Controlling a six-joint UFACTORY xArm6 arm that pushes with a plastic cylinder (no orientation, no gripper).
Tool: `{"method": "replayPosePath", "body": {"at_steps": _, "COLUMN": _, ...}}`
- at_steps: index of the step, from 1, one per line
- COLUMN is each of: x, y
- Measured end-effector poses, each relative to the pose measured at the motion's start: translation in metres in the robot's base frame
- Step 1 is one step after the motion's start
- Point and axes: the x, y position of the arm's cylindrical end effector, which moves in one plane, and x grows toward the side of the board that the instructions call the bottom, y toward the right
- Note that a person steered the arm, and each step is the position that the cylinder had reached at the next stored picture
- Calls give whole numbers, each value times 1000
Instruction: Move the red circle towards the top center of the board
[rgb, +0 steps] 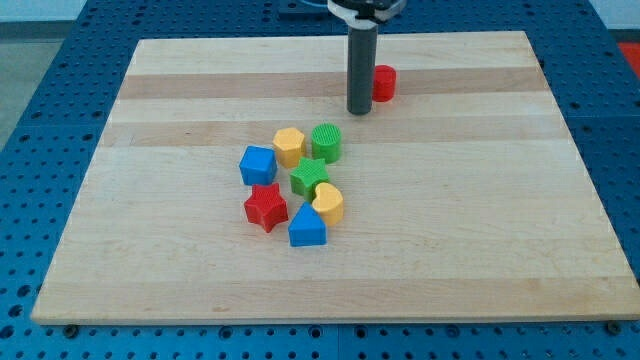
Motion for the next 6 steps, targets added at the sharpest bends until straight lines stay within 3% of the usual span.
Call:
{"method": "replayPosePath", "body": {"at_steps": 2, "x": -23, "y": 45}}
{"method": "replayPosePath", "body": {"at_steps": 6, "x": -67, "y": 24}}
